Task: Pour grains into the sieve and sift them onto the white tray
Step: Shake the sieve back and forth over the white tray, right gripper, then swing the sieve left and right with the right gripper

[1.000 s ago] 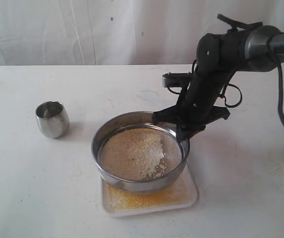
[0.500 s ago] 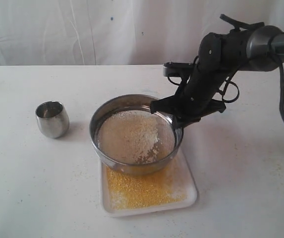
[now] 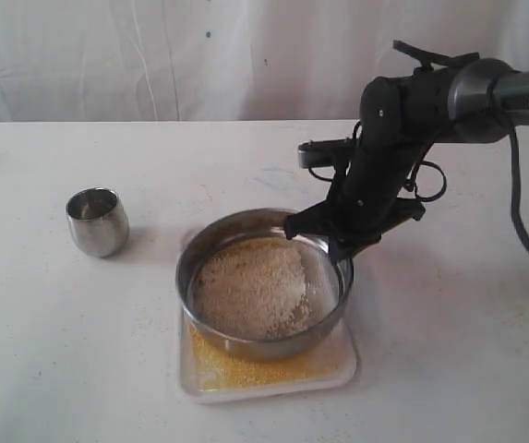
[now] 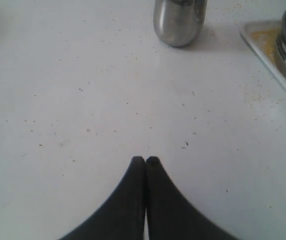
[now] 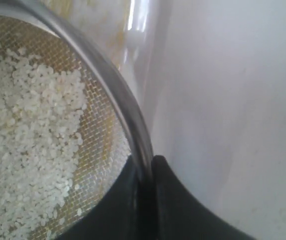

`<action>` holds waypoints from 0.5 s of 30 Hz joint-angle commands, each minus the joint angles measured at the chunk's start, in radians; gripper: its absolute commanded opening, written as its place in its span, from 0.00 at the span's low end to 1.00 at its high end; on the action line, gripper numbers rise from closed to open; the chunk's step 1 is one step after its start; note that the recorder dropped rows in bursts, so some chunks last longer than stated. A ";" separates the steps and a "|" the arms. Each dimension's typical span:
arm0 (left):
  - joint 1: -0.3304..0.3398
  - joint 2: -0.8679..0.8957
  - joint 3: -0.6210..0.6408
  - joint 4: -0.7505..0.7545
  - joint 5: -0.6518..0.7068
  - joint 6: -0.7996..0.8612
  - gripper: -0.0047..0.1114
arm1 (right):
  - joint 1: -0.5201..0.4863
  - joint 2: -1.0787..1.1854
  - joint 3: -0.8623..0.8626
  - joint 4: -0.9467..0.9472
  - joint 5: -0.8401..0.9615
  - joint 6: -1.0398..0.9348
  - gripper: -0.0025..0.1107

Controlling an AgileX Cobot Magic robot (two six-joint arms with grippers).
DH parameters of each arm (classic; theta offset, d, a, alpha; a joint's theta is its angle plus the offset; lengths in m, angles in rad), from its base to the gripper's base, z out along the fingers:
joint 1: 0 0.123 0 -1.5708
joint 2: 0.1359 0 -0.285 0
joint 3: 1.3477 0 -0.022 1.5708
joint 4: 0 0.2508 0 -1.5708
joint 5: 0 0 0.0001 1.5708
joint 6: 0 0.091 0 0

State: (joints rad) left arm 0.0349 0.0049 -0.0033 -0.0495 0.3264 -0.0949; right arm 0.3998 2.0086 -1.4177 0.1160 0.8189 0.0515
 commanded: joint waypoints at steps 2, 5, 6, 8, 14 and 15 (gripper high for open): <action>0.001 -0.005 0.003 -0.003 0.014 -0.002 0.04 | -0.001 -0.041 -0.011 0.014 0.188 0.063 0.02; 0.001 -0.005 0.003 -0.003 0.014 -0.002 0.04 | -0.002 -0.041 -0.026 0.016 -0.175 -0.004 0.02; 0.001 -0.005 0.003 -0.003 0.014 -0.002 0.04 | -0.002 -0.044 -0.030 0.027 -0.158 0.001 0.02; 0.001 -0.005 0.003 -0.003 0.014 -0.002 0.04 | 0.001 -0.050 -0.030 0.152 0.080 0.005 0.02; 0.001 -0.005 0.003 -0.001 0.014 -0.002 0.04 | 0.000 -0.049 -0.014 0.252 0.062 -0.022 0.02; 0.001 -0.005 0.003 -0.001 0.014 -0.002 0.04 | 0.008 -0.049 -0.009 0.247 0.078 -0.027 0.02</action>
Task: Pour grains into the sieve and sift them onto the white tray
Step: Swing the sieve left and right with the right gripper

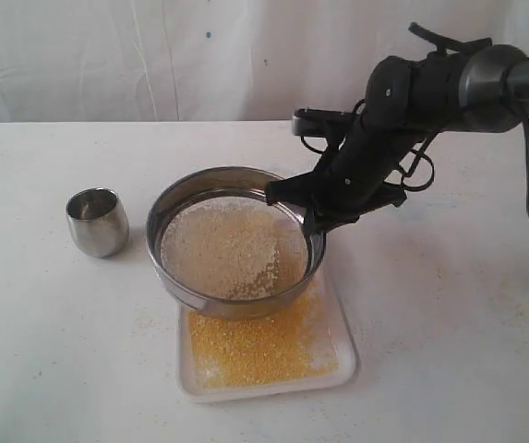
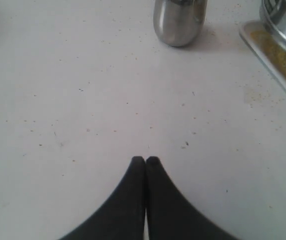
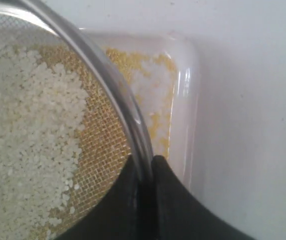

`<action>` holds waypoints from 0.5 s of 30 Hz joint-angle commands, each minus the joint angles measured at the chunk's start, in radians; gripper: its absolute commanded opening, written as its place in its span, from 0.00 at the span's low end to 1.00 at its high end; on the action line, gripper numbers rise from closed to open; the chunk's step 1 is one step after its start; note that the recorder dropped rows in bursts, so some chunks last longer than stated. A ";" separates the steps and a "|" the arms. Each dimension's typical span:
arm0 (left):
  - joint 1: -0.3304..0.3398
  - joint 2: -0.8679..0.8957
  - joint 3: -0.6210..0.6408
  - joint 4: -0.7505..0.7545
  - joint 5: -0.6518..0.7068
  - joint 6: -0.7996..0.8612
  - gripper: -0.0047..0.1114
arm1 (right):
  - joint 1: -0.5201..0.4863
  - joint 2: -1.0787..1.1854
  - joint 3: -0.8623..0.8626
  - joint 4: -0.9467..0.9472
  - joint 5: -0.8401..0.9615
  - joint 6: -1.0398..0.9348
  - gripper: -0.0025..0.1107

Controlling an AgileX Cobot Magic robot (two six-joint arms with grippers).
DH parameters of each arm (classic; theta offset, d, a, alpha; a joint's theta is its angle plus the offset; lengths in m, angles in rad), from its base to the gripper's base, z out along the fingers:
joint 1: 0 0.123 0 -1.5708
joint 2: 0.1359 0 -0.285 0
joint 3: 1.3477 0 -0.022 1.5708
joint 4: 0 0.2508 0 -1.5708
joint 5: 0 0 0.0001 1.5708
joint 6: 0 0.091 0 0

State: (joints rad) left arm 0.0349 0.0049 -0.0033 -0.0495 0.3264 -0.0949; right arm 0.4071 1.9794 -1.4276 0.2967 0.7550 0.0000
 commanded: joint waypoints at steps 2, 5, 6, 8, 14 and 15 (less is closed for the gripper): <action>0.001 -0.005 0.003 -0.001 0.014 -0.002 0.04 | 0.001 -0.017 0.001 0.047 -0.053 -0.030 0.02; 0.001 -0.005 0.003 -0.001 0.014 -0.002 0.04 | -0.006 -0.024 0.001 0.098 -0.045 0.019 0.02; 0.001 -0.005 0.003 -0.001 0.014 -0.002 0.04 | -0.006 -0.028 0.001 0.126 0.063 0.029 0.02; 0.001 -0.005 0.003 -0.001 0.014 -0.002 0.04 | 0.002 -0.032 0.010 0.139 0.189 0.000 0.02; 0.001 -0.005 0.003 -0.001 0.014 -0.002 0.04 | -0.006 -0.035 0.003 0.026 -0.063 0.017 0.02; 0.001 -0.005 0.003 -0.001 0.014 -0.002 0.04 | -0.006 -0.041 0.004 0.046 0.029 0.041 0.02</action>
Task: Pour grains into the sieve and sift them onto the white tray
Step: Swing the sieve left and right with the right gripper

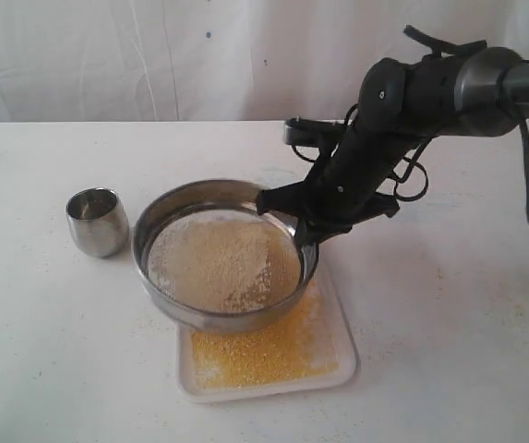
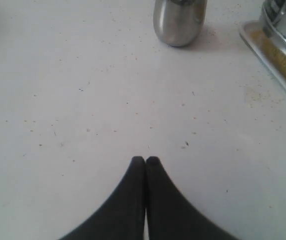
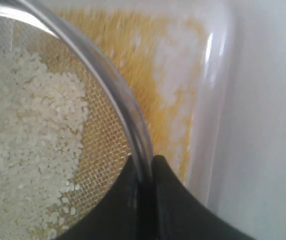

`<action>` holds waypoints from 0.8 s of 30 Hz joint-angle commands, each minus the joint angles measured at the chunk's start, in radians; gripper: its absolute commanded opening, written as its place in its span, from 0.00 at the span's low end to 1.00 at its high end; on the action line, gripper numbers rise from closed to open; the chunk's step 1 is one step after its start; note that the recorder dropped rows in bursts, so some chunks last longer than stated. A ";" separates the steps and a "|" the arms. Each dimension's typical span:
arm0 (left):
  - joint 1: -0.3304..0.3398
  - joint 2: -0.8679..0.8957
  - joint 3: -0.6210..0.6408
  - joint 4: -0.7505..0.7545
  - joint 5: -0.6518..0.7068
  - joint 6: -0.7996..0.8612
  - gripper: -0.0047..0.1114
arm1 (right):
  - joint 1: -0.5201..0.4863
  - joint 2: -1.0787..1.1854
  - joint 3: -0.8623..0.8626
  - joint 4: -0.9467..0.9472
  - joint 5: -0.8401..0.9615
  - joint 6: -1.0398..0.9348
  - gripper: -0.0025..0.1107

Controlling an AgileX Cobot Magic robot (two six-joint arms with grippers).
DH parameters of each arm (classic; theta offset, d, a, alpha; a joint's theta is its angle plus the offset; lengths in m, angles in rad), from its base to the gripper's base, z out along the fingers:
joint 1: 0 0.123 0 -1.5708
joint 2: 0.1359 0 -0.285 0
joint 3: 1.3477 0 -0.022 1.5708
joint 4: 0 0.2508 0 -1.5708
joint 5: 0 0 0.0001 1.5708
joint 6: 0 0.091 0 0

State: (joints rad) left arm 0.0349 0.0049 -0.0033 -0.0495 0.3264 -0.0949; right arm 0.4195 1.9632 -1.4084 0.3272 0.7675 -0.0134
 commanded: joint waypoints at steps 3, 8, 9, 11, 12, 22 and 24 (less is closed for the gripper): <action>0.001 -0.005 0.003 -0.001 0.014 -0.002 0.04 | -0.012 -0.029 -0.006 0.002 0.183 0.047 0.02; 0.001 -0.005 0.003 -0.001 0.014 -0.002 0.04 | -0.014 -0.023 -0.004 -0.090 -0.060 0.053 0.02; 0.001 -0.005 0.003 -0.001 0.014 -0.002 0.04 | -0.014 -0.027 -0.004 -0.062 -0.011 0.089 0.02; 0.001 -0.005 0.003 -0.001 0.014 -0.002 0.04 | 0.000 -0.027 0.010 -0.019 0.145 0.106 0.02; 0.001 -0.005 0.003 -0.001 0.014 -0.002 0.04 | 0.008 -0.027 0.020 -0.020 0.153 0.089 0.02; 0.001 -0.005 0.003 -0.001 0.014 -0.002 0.04 | 0.030 -0.027 0.053 -0.021 0.188 0.038 0.02; 0.001 -0.005 0.003 -0.001 0.014 -0.002 0.04 | 0.030 -0.025 0.055 -0.068 0.051 -0.060 0.02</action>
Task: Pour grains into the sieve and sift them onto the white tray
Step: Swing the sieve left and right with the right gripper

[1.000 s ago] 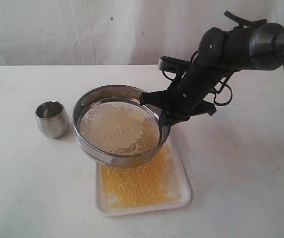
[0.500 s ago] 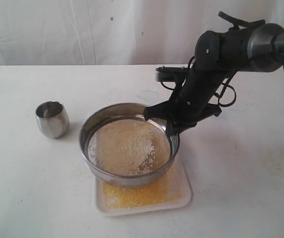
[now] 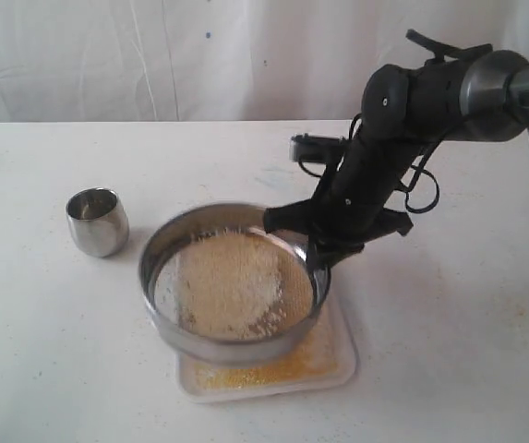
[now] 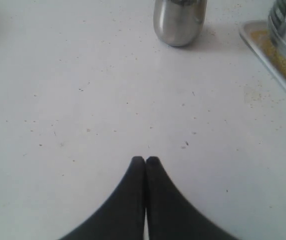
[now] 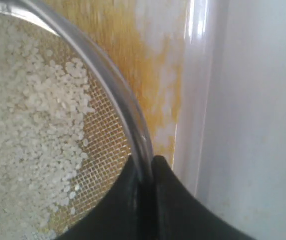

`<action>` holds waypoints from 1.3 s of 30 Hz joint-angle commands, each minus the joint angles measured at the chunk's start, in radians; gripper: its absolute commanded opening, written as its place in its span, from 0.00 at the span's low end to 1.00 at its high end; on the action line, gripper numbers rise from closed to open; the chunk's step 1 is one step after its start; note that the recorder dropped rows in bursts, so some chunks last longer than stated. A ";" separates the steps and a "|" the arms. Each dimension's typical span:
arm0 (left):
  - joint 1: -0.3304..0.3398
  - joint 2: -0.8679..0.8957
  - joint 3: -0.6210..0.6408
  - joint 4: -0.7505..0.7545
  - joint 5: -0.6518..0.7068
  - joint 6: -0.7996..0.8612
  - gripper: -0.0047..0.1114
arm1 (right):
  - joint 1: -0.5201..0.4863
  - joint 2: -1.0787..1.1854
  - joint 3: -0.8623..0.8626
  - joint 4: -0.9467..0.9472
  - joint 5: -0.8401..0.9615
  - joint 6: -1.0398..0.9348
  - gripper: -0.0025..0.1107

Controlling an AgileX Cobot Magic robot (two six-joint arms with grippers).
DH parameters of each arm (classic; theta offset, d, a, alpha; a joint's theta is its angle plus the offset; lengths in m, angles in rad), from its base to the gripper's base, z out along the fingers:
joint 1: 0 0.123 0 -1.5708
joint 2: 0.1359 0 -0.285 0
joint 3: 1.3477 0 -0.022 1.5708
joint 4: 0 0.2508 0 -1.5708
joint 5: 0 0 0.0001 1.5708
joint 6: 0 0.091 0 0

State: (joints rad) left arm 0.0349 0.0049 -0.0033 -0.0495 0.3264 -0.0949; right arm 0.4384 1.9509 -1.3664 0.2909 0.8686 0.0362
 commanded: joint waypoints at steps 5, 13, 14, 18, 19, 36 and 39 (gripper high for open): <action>0.001 -0.005 0.003 -0.001 0.014 -0.002 0.04 | -0.007 -0.031 -0.009 -0.033 -0.023 0.053 0.02; 0.001 -0.005 0.003 -0.001 0.014 -0.002 0.04 | -0.008 -0.033 -0.001 -0.062 -0.213 0.030 0.02; 0.001 -0.005 0.003 -0.001 0.014 -0.002 0.04 | -0.009 -0.040 -0.005 -0.014 -0.112 0.082 0.02; 0.001 -0.005 0.003 -0.001 0.014 -0.002 0.04 | 0.021 -0.042 0.011 0.016 0.140 0.007 0.02; 0.001 -0.005 0.003 -0.001 0.014 -0.002 0.04 | 0.021 -0.038 0.011 0.004 0.072 -0.045 0.02; 0.001 -0.005 0.003 -0.001 0.014 -0.002 0.04 | 0.010 -0.056 0.030 -0.068 0.095 0.011 0.02; 0.001 -0.005 0.003 -0.001 0.014 -0.002 0.04 | 0.009 -0.049 0.030 -0.140 -0.099 -0.055 0.02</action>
State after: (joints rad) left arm 0.0349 0.0049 -0.0033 -0.0495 0.3264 -0.0949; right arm 0.4490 1.9092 -1.3357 0.1885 0.9087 0.0197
